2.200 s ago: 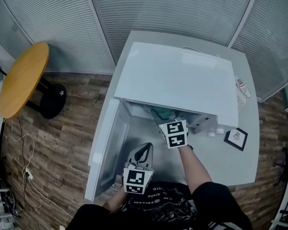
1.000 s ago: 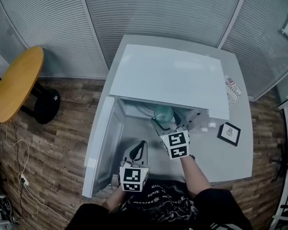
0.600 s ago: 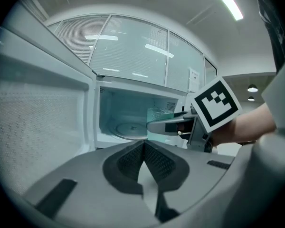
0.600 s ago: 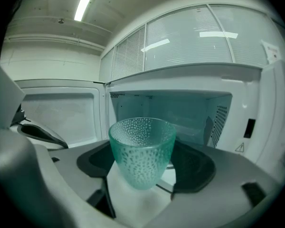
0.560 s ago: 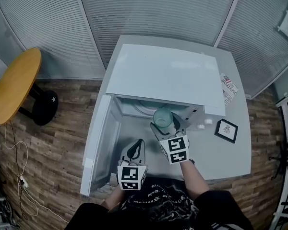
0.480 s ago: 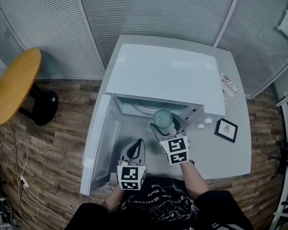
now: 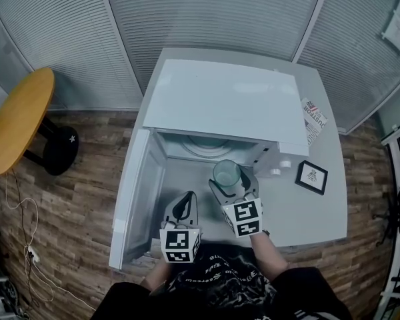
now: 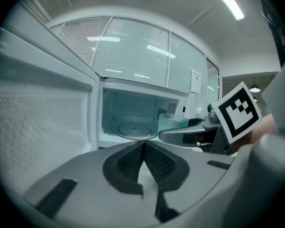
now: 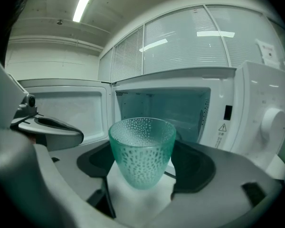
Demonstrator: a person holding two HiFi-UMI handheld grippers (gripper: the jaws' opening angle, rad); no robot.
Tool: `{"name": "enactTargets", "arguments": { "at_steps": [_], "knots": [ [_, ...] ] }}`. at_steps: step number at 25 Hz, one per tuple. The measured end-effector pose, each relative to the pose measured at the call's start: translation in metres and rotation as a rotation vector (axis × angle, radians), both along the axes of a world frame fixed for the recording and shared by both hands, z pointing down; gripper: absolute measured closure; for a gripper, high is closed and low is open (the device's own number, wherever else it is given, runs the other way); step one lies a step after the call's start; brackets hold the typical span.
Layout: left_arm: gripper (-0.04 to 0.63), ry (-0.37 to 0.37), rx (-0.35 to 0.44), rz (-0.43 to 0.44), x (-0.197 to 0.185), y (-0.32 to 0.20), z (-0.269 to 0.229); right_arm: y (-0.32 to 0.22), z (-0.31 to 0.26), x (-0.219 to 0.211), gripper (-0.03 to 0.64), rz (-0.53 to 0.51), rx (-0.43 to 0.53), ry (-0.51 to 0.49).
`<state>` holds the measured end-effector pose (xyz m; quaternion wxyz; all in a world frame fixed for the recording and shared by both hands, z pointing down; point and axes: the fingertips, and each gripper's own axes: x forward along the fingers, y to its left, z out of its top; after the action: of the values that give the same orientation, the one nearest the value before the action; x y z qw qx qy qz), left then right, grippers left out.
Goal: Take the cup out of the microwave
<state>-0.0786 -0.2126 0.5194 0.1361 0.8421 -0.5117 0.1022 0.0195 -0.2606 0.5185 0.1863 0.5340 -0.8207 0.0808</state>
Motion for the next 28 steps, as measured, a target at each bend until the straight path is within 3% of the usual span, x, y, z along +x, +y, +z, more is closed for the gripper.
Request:
{"name": "enactTargets", "arguments": {
  "at_steps": [28],
  "knots": [
    [0.589,0.0,0.02,0.02,0.003,-0.001,-0.003,0.062,0.016,0.011,0.242,0.043,-0.034,-0.004]
  ]
}}
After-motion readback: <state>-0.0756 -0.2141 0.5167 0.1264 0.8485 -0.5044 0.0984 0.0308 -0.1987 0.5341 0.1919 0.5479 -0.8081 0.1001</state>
